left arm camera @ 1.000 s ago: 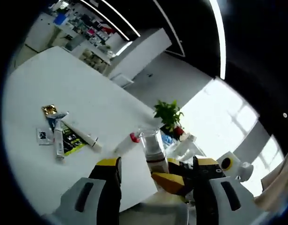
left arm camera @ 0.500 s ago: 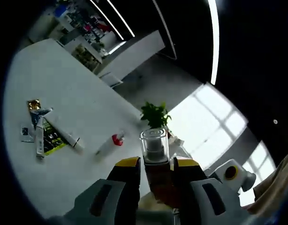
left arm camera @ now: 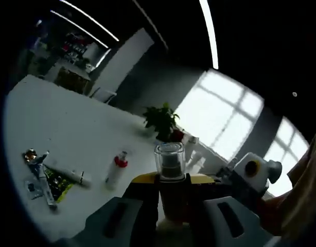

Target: Arrange the skincare products in the storage area until every visible bottle or jar stands upright without overlapping.

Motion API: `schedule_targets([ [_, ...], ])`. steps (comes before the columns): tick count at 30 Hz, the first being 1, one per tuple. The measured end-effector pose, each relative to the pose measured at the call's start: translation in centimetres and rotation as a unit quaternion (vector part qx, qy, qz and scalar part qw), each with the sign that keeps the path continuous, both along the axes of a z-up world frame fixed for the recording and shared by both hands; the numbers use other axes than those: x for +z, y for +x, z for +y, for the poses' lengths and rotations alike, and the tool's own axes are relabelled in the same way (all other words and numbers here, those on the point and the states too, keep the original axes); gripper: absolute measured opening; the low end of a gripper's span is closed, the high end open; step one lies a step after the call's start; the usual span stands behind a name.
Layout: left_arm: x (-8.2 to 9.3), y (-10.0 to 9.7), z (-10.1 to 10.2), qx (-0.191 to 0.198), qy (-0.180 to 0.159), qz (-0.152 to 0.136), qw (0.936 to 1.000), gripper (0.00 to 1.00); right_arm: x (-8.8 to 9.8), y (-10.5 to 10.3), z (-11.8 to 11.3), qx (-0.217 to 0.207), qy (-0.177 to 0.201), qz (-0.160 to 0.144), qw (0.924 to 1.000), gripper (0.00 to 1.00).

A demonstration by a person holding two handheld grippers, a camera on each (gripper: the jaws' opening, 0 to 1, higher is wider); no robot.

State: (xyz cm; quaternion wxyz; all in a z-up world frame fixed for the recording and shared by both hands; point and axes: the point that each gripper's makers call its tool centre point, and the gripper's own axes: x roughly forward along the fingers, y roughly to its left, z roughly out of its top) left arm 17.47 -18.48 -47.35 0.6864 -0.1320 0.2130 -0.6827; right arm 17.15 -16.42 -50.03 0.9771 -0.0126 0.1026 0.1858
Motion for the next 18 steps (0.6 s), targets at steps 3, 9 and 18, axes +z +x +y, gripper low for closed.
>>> schedule_targets([
  [3,1.0,-1.3,-0.4,-0.068,0.009,-0.060,0.9959,0.16,0.8,-0.8,-0.1,0.035,0.014,-0.008,0.9993,0.24],
  [9,3.0,-2.8,-0.5,-0.164,0.007,-0.127,0.9783,0.16,2.6,-1.8,-0.1,0.113,0.028,-0.011,0.9932,0.23],
  [18,4.2,-4.6,-1.3,-0.251,-0.002,-0.184,0.9503,0.16,3.6,-2.0,-0.2,0.178,0.006,-0.007,0.9839,0.24],
])
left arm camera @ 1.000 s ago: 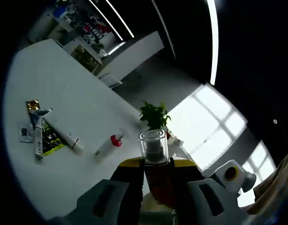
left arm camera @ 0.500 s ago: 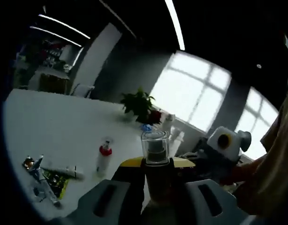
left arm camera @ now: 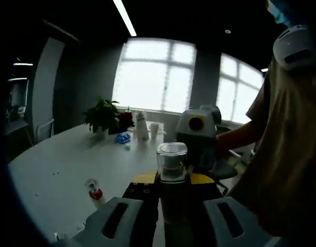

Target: Arrange the skincare products in the storage area until every visible bottle or jar stands upright without overlapping.

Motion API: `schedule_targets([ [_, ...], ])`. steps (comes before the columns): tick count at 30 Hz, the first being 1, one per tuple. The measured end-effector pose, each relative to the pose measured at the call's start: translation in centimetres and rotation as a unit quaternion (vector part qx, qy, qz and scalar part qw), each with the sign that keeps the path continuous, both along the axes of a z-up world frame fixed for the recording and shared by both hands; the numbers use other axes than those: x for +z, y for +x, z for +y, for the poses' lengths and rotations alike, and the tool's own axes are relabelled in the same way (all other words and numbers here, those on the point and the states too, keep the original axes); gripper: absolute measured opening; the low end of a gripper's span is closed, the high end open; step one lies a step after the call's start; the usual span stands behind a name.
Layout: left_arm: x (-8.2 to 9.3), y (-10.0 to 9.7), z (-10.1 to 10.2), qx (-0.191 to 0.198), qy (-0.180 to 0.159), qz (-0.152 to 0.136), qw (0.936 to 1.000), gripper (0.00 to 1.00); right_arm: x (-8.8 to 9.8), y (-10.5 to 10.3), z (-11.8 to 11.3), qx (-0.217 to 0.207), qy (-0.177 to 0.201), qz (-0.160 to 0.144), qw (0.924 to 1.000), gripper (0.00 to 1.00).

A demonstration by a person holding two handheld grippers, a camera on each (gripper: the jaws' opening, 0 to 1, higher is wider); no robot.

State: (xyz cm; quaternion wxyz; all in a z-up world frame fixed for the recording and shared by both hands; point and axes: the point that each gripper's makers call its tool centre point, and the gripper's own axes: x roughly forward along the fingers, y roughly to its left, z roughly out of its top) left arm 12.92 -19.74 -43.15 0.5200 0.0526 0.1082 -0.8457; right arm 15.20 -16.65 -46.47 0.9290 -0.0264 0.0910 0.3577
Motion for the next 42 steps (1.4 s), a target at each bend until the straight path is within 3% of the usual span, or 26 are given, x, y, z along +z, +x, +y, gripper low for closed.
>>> schedule_targets([
  [5,-0.9,0.4,-0.9,-0.010,0.006,-0.014,0.9998,0.16,-1.0,0.4,-0.7,-0.005,-0.012,0.001,0.9999,0.21],
  [11,-2.4,1.0,-2.0,-0.011,0.017,-0.001,0.9998,0.17,-2.4,0.9,-1.7,-0.017,-0.018,0.008,0.9997,0.21],
  [20,-6.2,2.1,-4.3,-0.005,0.046,0.013,0.9989,0.18,-6.5,2.4,-4.2,-0.042,-0.044,0.035,0.9975,0.21],
  [29,-9.7,4.2,-6.2,0.013,0.062,0.002,0.9980,0.18,-10.4,4.4,-6.7,-0.050,-0.067,0.054,0.9950,0.21],
  [42,-18.1,6.7,-8.9,0.052,0.109,-0.039,0.9919,0.18,-18.8,6.5,-9.8,-0.045,-0.110,0.081,0.9895,0.21],
])
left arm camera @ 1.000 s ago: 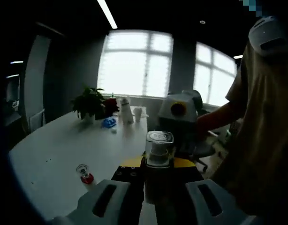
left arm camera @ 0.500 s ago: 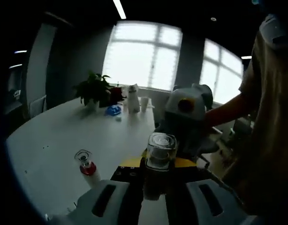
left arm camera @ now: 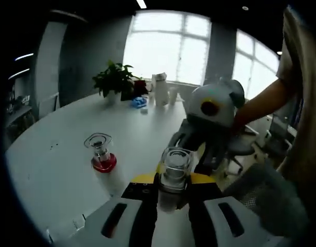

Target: Arrange the skincare products in the storage area until every visible bottle or jar stands upright without overlapping.

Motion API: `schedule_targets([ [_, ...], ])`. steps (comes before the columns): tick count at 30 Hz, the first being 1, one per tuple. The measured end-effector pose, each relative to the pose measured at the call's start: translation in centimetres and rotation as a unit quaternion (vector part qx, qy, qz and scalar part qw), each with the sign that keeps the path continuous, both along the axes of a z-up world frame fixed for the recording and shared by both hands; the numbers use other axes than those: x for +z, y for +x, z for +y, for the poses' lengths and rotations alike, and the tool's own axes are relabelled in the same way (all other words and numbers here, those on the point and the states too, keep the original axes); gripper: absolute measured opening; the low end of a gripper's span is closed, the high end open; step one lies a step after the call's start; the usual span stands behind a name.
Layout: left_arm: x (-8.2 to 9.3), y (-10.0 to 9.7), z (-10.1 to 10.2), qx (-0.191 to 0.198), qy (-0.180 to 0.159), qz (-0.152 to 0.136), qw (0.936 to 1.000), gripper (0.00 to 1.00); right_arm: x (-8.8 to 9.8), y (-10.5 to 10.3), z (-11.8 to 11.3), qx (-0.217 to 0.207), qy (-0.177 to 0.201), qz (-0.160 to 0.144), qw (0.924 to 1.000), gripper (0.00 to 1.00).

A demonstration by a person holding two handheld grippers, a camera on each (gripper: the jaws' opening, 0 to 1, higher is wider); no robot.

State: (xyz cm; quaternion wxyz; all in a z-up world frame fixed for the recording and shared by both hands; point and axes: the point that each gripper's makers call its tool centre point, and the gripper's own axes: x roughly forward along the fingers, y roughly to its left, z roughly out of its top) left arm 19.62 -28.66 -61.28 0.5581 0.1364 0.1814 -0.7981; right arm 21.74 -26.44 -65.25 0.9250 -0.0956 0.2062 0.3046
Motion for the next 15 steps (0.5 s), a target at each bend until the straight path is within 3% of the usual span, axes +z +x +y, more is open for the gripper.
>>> schedule_targets([
  [7,-2.8,0.9,-1.3,0.020,0.012,-0.004,0.9997,0.18,-2.6,0.6,-1.3,0.004,-0.009,0.017,0.9998,0.22],
  [15,-4.2,1.9,-1.9,0.034,0.021,0.000,0.9992,0.18,-4.1,1.3,-1.8,0.016,-0.018,0.024,0.9994,0.22],
])
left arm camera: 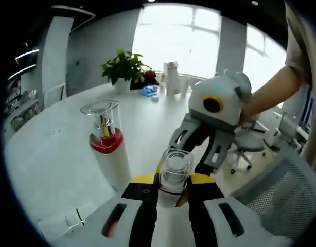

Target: Arrange the skincare products in the storage area until every visible bottle or jar stands upright without overlapping.

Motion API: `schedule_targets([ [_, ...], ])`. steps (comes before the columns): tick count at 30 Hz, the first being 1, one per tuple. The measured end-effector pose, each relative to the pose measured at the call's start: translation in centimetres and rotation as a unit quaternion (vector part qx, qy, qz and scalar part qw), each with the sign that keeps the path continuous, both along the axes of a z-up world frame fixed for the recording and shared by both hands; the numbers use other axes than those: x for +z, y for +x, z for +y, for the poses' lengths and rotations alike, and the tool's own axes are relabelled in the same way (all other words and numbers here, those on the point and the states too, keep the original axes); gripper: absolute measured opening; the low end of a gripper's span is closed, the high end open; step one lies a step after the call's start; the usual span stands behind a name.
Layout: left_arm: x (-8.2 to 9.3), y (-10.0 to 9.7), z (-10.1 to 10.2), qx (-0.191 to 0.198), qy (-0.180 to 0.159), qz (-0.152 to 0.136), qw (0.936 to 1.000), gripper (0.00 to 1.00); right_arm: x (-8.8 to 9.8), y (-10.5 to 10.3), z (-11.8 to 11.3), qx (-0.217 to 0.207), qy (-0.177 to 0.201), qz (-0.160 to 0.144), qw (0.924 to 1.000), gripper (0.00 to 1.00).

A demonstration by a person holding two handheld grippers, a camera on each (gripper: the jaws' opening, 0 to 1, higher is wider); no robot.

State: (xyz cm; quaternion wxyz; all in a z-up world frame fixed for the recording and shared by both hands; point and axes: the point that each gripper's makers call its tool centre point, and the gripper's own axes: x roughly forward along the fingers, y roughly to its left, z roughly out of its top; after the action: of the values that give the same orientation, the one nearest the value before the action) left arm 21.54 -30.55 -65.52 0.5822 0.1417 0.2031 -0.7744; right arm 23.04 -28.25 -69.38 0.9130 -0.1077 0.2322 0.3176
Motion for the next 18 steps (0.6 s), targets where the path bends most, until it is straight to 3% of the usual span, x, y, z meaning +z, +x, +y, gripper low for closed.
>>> schedule_targets([
  [4,-0.5,0.4,-0.4,0.001,0.003,-0.001,1.0000,0.18,-0.9,0.4,-0.6,0.002,-0.010,0.003,0.9999,0.22],
  [5,-0.3,0.6,-0.5,0.004,-0.003,0.000,1.0000,0.18,-0.7,0.7,-0.7,-0.005,0.003,0.002,1.0000,0.22],
  [18,-0.5,2.6,-1.8,0.012,-0.011,-0.019,0.9997,0.20,-0.9,2.0,-1.7,0.006,-0.009,-0.008,0.9999,0.20],
])
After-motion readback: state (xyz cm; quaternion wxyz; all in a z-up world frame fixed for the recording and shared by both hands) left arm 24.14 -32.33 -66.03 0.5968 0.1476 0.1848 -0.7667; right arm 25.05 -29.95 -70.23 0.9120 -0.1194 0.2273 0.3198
